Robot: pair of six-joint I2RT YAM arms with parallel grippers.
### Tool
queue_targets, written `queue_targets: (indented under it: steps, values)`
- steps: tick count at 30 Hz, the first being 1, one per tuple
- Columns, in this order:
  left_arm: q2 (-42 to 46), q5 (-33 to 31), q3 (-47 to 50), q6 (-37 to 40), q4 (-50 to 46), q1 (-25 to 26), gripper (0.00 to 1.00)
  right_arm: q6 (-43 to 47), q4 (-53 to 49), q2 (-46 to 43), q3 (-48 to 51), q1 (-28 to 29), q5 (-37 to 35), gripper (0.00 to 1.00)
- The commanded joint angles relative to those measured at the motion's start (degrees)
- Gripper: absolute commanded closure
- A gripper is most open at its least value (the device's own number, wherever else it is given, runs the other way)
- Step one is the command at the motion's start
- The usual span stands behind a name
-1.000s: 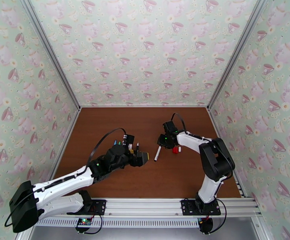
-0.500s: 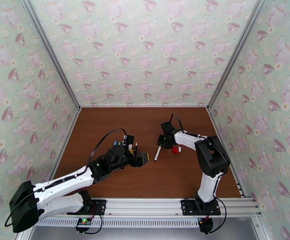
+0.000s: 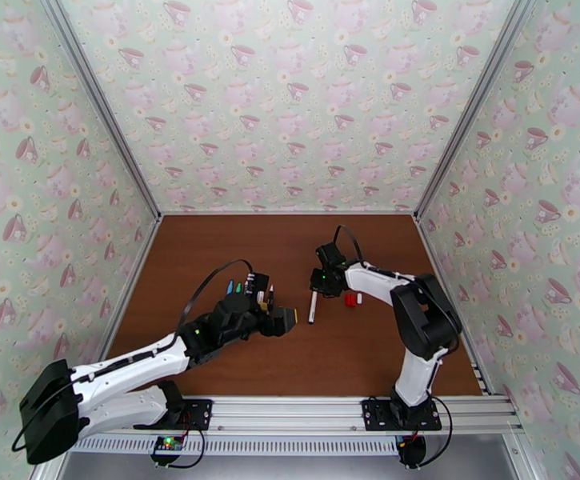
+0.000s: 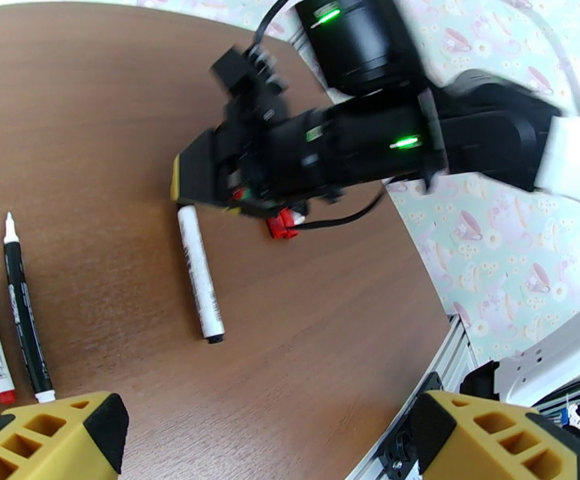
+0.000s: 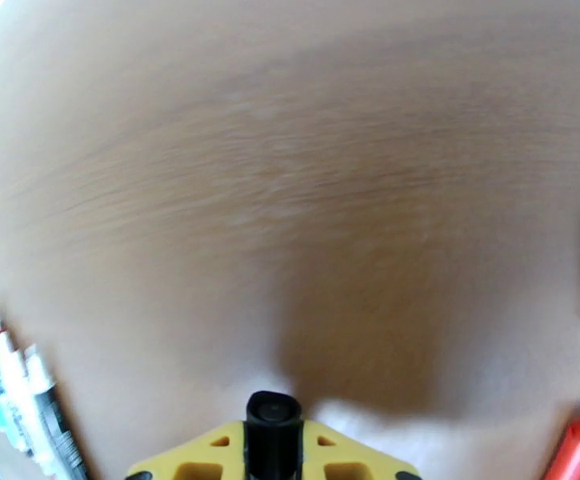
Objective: Open the pen caps
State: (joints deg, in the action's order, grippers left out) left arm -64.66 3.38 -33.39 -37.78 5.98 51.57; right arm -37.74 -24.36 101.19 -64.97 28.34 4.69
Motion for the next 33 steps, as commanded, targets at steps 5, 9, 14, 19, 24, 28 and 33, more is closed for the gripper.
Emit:
queue_targets:
  steps: [5, 9, 14, 19, 24, 28, 33]
  values:
    - [-5.32, 6.73, 0.57, -4.92, 8.74, -1.8, 0.03, -0.76, 1.34, -13.19, 4.4, 2.14, 2.13, 0.82]
    - [-8.46, 10.16, -1.24, -6.56, 11.85, -2.57, 0.09, -2.5, 2.43, -19.1, 6.64, 3.65, 3.31, 0.83]
    - [-11.61, 13.7, -3.28, -7.94, 14.85, -3.32, 0.12, -4.71, 2.54, -25.54, 8.09, 6.6, 2.24, 0.84]
    - [-13.74, 16.62, -4.23, -8.59, 17.96, -3.91, 0.15, -7.7, 4.33, -29.22, 9.51, 9.15, 2.93, 0.84]
    - [-16.18, 19.42, -5.06, -9.75, 20.78, -4.19, 0.21, -9.51, 6.47, -30.34, 9.69, 12.0, 2.26, 0.84]
    - [-17.16, 20.18, -5.41, -10.36, 22.25, -4.22, 0.28, -9.81, 7.05, -29.57, 9.18, 13.32, 1.61, 0.84]
    - [-16.12, 19.07, -5.54, -9.52, 20.98, -4.2, 0.43, -10.46, 6.99, -29.12, 9.29, 14.02, 0.59, 0.85]
